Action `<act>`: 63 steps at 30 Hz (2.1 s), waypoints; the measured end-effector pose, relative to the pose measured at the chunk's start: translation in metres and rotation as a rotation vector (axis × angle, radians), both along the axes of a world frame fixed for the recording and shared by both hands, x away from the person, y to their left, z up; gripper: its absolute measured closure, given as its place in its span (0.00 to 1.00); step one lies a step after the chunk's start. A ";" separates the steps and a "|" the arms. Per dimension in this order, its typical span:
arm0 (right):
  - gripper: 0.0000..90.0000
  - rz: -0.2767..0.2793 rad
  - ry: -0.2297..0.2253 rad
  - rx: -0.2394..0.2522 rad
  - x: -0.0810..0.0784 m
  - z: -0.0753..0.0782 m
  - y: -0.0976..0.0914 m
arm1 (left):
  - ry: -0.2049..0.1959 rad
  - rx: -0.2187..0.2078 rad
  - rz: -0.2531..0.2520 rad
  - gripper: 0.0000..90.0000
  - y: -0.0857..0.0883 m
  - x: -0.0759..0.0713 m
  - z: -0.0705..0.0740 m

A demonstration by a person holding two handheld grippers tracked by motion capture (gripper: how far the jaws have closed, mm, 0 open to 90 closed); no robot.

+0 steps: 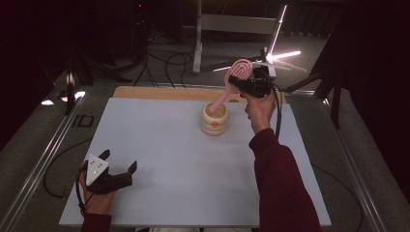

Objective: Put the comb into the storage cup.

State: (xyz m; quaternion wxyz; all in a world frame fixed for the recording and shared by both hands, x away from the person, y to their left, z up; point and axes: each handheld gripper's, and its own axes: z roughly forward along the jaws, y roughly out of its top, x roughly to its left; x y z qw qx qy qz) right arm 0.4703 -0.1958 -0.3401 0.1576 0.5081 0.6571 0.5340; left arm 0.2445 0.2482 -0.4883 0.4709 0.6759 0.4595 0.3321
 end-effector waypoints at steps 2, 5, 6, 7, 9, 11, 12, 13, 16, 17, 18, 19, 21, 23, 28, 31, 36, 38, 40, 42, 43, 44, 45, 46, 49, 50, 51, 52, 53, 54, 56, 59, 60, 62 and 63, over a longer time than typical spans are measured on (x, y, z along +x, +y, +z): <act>0.70 -0.009 -0.003 -0.006 0.001 -0.001 -0.001 | 0.001 0.000 0.000 0.01 0.000 0.000 0.000; 0.70 -0.014 -0.002 -0.007 0.001 -0.002 -0.001 | 0.000 -0.002 -0.001 0.01 0.000 0.000 0.000; 0.70 -0.021 -0.001 -0.008 0.001 -0.002 -0.001 | 0.001 -0.001 -0.001 0.01 0.000 0.000 0.000; 0.70 -0.027 -0.004 -0.008 0.001 -0.003 -0.002 | 0.000 -0.003 -0.001 0.01 0.000 0.000 0.000; 0.70 -0.034 -0.002 -0.010 0.001 -0.004 -0.002 | 0.000 -0.003 -0.002 0.01 0.000 0.000 0.000; 0.70 -0.039 -0.003 -0.015 0.001 -0.005 -0.002 | 0.001 -0.002 -0.003 0.01 0.000 0.000 0.000; 0.70 -0.044 -0.005 -0.018 0.001 -0.006 -0.002 | 0.001 -0.002 -0.003 0.01 0.000 0.000 0.000; 0.70 -0.044 -0.005 -0.018 0.001 -0.006 -0.002 | 0.002 -0.004 -0.003 0.01 0.000 0.000 0.000; 0.70 -0.055 -0.004 -0.019 0.002 -0.008 -0.002 | 0.002 -0.005 -0.003 0.01 0.000 0.000 0.000; 0.70 -0.058 -0.005 -0.022 0.002 -0.009 -0.003 | 0.002 -0.005 -0.003 0.01 0.000 0.000 0.000; 0.70 -0.062 -0.005 -0.022 0.003 -0.010 -0.003 | 0.002 -0.005 -0.003 0.01 0.000 0.000 0.000; 0.70 -0.062 -0.005 -0.022 0.003 -0.010 -0.003 | 0.002 -0.005 -0.003 0.01 0.000 0.000 0.000; 0.70 -0.069 -0.003 -0.025 0.003 -0.012 -0.003 | 0.002 -0.007 -0.003 0.01 0.000 0.000 0.000; 0.70 -0.072 -0.003 -0.027 0.003 -0.013 -0.003 | 0.001 -0.009 -0.004 0.01 0.000 0.000 0.000; 0.70 -0.082 0.002 -0.029 0.004 -0.017 -0.002 | 0.003 -0.010 -0.004 0.01 0.000 0.000 0.000; 0.70 -0.082 0.003 -0.034 0.003 -0.018 -0.002 | 0.004 -0.010 -0.004 0.01 0.001 0.000 0.000; 0.70 -0.087 0.010 -0.042 0.003 -0.025 -0.003 | 0.005 -0.009 -0.004 0.01 0.000 0.000 0.000; 0.70 -0.088 0.014 -0.041 0.004 -0.027 -0.003 | 0.005 -0.011 -0.004 0.01 0.000 0.001 0.000; 0.70 -0.089 0.012 -0.045 0.003 -0.028 -0.003 | 0.004 -0.012 -0.004 0.01 0.000 0.001 0.000; 0.70 -0.086 0.015 -0.053 0.003 -0.029 -0.002 | 0.005 -0.015 -0.004 0.01 0.000 0.001 0.000; 0.70 -0.085 0.015 -0.056 0.003 -0.030 -0.001 | 0.005 -0.015 -0.004 0.01 0.000 0.001 0.000; 0.70 -0.085 0.014 -0.057 0.003 -0.031 -0.001 | 0.006 -0.014 -0.004 0.01 0.000 0.001 -0.001; 0.70 -0.085 0.016 -0.055 0.003 -0.031 0.000 | 0.007 -0.015 -0.004 0.01 0.000 0.001 -0.001; 0.70 -0.084 0.017 -0.055 0.003 -0.032 0.000 | 0.006 -0.015 -0.004 0.01 0.000 0.001 -0.001; 0.70 -0.083 0.016 -0.061 0.003 -0.033 0.001 | 0.007 -0.016 -0.004 0.01 0.000 0.001 -0.001; 0.70 -0.084 0.015 -0.063 0.003 -0.034 0.002 | 0.008 -0.017 -0.004 0.01 0.000 0.001 -0.001; 0.70 -0.081 0.014 -0.069 0.003 -0.034 0.003 | 0.008 -0.018 -0.005 0.01 0.000 0.001 -0.001; 0.70 -0.082 0.013 -0.071 0.003 -0.035 0.004 | 0.008 -0.018 -0.004 0.01 0.000 0.001 -0.001; 0.70 -0.080 0.016 -0.073 0.002 -0.035 0.004 | 0.008 -0.017 -0.005 0.01 0.000 0.001 -0.001; 0.70 -0.080 0.015 -0.075 0.003 -0.036 0.005 | 0.008 -0.017 -0.006 0.01 0.000 0.001 -0.001; 0.70 -0.080 0.017 -0.072 0.003 -0.038 0.005 | 0.009 -0.016 -0.006 0.01 0.000 0.001 -0.001; 0.70 -0.078 0.022 -0.073 0.003 -0.040 0.007 | 0.009 -0.016 -0.006 0.01 0.000 0.001 -0.001; 0.70 -0.075 0.021 -0.076 0.004 -0.041 0.007 | 0.010 -0.015 -0.006 0.01 0.000 0.001 -0.001; 0.70 -0.074 0.023 -0.082 0.003 -0.042 0.010 | 0.009 -0.015 -0.007 0.01 0.000 0.001 -0.001; 0.70 -0.071 0.023 -0.084 0.003 -0.043 0.011 | 0.009 -0.016 -0.007 0.01 0.000 0.001 -0.001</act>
